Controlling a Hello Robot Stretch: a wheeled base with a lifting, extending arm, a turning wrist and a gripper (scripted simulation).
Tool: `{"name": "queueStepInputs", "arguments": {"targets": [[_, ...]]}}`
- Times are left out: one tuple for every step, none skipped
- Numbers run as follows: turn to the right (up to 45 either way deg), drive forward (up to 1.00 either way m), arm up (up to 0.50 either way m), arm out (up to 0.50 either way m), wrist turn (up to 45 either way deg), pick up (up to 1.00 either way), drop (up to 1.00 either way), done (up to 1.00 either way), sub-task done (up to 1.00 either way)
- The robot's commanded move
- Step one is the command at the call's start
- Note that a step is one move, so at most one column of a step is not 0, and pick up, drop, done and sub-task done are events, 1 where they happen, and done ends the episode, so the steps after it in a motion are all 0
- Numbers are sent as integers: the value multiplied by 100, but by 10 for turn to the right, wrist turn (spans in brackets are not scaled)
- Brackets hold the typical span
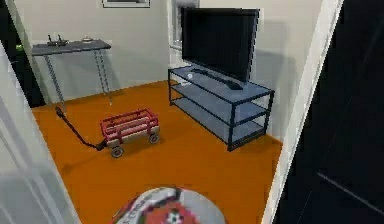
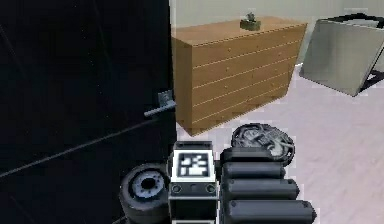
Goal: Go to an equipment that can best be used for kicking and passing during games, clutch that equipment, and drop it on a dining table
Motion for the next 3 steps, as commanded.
{"name": "queueStepInputs", "arguments": {"targets": [[60,0,0,0,0,0,0,0,0],[30,0,0,0,0,0,0,0,0],[450,0,0,0,0,0,0,0,0]]}}
